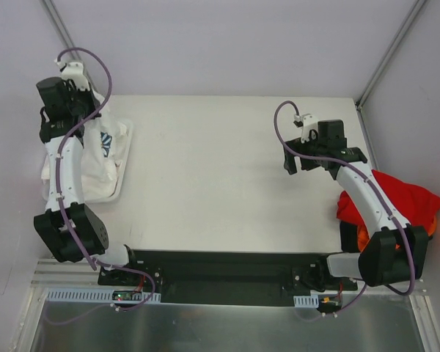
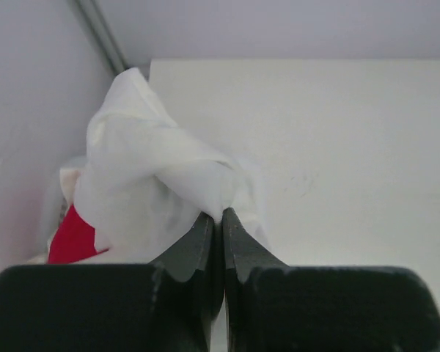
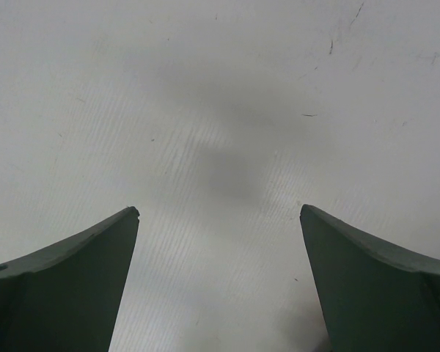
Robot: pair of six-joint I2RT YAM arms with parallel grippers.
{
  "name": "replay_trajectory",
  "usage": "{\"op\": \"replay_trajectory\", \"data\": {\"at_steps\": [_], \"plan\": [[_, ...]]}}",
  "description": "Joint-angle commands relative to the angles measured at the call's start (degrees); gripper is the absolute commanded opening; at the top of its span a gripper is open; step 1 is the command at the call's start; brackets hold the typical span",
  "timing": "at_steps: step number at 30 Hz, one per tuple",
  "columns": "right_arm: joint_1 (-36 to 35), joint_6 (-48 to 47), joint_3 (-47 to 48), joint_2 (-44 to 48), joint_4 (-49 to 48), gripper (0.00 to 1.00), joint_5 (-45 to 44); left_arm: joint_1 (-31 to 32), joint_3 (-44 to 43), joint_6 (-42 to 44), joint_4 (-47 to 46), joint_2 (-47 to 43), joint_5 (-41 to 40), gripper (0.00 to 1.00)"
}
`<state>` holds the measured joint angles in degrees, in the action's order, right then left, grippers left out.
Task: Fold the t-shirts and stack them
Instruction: Grab crumpled tshirt from bin with the left arm, then move the tshirt to the center of the board
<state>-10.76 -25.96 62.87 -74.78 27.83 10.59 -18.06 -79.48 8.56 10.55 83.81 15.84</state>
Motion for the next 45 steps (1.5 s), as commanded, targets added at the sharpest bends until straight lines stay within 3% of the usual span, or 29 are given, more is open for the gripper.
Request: {"op": "replay_trajectory", "data": {"at_steps": [1, 4, 9, 13, 20, 31, 38, 45], "plan": [[-0.40, -0.85, 3.22, -0.89, 1.08, 0.97, 1.28, 0.40, -14.72, -8.46, -0.97, -5.67, 21.22, 0.00], [-0.31, -0.94, 3.31, -0.72, 1.17, 0.97, 1.01, 1.45, -22.89, -18.63, -0.88, -4.98, 27.22, 0.00], [-0.22, -1.11, 3.31, -0.45, 1.34, 0.97, 1.28, 2.77, -35.88, -27.88, -0.70, -2.26, 33.10, 0.00], [-0.22, -1.12, 3.49, -0.71, 1.61, 0.97, 1.80, 8.02, -39.78, -34.47, -0.70, 0.82, 42.75, 0.00], [-0.31, -0.94, 3.66, -0.72, 1.61, 0.97, 1.71, 20.24, -27.42, -31.15, -0.27, 0.56, 46.40, 0.00], [-0.40, -0.67, 2.96, 1.92, 0.64, 0.97, 0.83, 25.97, -21.51, -24.13, 2.37, 3.82, 40.51, 0.00], [-0.40, -0.59, 3.40, 0.96, 1.26, 0.97, 1.80, 30.98, -11.85, -17.26, 4.92, 4.34, 34.62, 0.00], [-0.49, -0.85, 3.40, 0.60, 1.43, 0.96, 1.63, 37.22, -13.50, -15.33, 7.47, 9.17, 32.16, 0.00]]}}
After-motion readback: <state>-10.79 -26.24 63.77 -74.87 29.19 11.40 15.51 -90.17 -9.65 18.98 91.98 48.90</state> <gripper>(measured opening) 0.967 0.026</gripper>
